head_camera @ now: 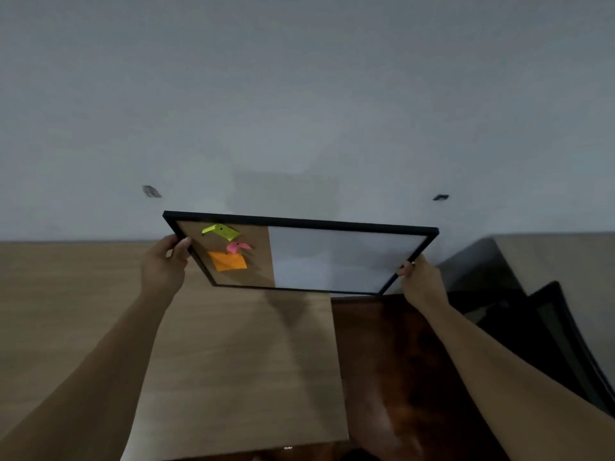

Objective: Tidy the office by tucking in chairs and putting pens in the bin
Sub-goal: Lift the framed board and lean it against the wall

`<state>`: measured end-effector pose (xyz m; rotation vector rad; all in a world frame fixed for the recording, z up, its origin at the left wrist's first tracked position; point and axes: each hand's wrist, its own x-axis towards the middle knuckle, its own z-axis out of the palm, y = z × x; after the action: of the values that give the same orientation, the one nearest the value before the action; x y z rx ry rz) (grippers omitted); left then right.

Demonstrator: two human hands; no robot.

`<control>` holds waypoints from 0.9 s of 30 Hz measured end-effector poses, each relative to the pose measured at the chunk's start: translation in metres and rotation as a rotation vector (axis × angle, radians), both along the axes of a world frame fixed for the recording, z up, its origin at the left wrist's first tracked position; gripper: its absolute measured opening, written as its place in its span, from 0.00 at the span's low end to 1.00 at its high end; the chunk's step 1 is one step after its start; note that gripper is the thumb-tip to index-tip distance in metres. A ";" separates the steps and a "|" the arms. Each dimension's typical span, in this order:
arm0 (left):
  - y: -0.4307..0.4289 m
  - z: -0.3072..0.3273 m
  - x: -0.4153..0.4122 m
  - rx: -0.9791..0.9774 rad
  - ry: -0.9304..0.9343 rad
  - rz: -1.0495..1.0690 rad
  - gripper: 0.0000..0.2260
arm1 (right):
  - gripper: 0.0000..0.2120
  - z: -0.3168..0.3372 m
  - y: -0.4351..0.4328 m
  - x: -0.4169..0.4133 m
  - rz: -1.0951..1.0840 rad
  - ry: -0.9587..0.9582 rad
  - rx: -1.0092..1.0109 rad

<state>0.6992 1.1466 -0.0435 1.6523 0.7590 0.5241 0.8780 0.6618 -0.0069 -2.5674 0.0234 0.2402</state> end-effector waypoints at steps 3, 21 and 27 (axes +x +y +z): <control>-0.034 0.003 0.010 -0.053 -0.024 -0.047 0.07 | 0.14 0.008 -0.040 -0.015 -0.061 0.004 0.030; -0.239 0.086 0.066 0.120 -0.052 0.001 0.10 | 0.12 0.063 -0.248 0.048 -0.088 -0.082 0.111; -0.312 0.094 0.090 0.133 -0.095 0.044 0.09 | 0.12 0.076 -0.314 0.095 -0.030 -0.151 0.136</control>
<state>0.7887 0.8349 0.0503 1.7232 0.7043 0.6918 0.9734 0.3481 0.0693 -2.4407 -0.0108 0.0351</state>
